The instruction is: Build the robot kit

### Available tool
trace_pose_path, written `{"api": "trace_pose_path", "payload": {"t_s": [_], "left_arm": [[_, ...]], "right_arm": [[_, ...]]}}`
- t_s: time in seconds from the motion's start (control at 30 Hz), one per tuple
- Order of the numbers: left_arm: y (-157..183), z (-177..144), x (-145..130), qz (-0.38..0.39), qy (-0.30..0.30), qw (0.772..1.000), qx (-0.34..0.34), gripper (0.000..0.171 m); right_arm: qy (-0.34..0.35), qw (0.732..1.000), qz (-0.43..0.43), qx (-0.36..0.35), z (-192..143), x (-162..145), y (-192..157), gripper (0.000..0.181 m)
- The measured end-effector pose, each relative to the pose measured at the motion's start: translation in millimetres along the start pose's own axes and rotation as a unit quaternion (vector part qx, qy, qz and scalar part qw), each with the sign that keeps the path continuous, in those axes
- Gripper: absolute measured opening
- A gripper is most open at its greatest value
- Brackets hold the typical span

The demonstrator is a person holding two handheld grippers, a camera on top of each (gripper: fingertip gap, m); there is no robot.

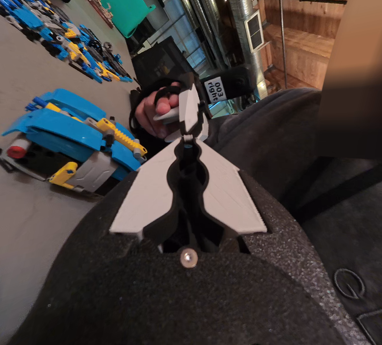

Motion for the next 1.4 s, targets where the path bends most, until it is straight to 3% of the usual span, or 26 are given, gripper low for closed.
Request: {"api": "trace_pose_path", "payload": {"t_s": [0.33, 0.4, 0.5, 0.7, 0.83, 0.9, 1.0, 1.1, 1.17, 1.4], "left_arm": [[12.7, -1.3, -9.7, -0.088, -0.025, 0.991, -0.1, 0.006], [14.6, 0.5, -17.2, -0.086, -0.054, 0.99, -0.1, 0.006], [16.4, 1.6, -18.8, -0.101, -0.053, 0.987, -0.11, 0.006], [14.3, -0.5, -14.3, -0.103, -0.032, 0.989, -0.099, 0.007], [-8.9, -9.4, -5.3, -0.007, -0.019, 0.999, 0.035, 0.021], [-21.1, -15.8, 0.7, 0.072, -0.032, 0.989, 0.125, 0.018], [-28.5, -18.1, 8.8, 0.176, -0.09, 0.958, 0.206, 0.013], [-34.6, -17.3, 8.5, 0.258, -0.174, 0.921, 0.234, 0.013], [-39.0, -16.5, 8.6, 0.283, -0.198, 0.909, 0.234, 0.013], [-49.9, -11.0, 8.2, 0.278, -0.184, 0.918, 0.217, 0.01]], "right_arm": [[0.007, 0.998, -0.021, 0.064, 1.3, 9.8, -14.5, 0.009], [-0.006, 0.997, -0.021, 0.068, 5.7, 8.3, -15.1, 0.03], [-0.014, 0.994, -0.029, 0.106, 7.7, 9.2, -24.7, 0.016], [-0.027, 0.995, -0.037, 0.088, 9.7, 11.6, -20.3, 0.015], [-0.129, 0.991, -0.037, 0.028, -0.5, -1.3, 6.5, 0.015], [-0.232, 0.973, -0.017, -0.002, -11.3, -18.6, 29.0, 0.015], [-0.353, 0.935, -0.017, -0.01, -20.3, -39.7, 47.3, 0.015], [-0.4, 0.916, -0.016, 0.022, -17.1, -42.8, 50.8, 0.015], [-0.419, 0.907, -0.012, 0.046, -12.2, -42.3, 52.0, 0.015], [-0.493, 0.863, -0.022, 0.105, -8.1, -38.6, 55.1, 0.015]]}}
Point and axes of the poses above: each gripper's, where its closed fingertips meet, z out along the fingers, x out of its top, y = z × x across the jaws, the point moved 4 cm from there along -z, back along the fingers, and after that the axes turned 5 degrees about z, right-handed, at the moved point
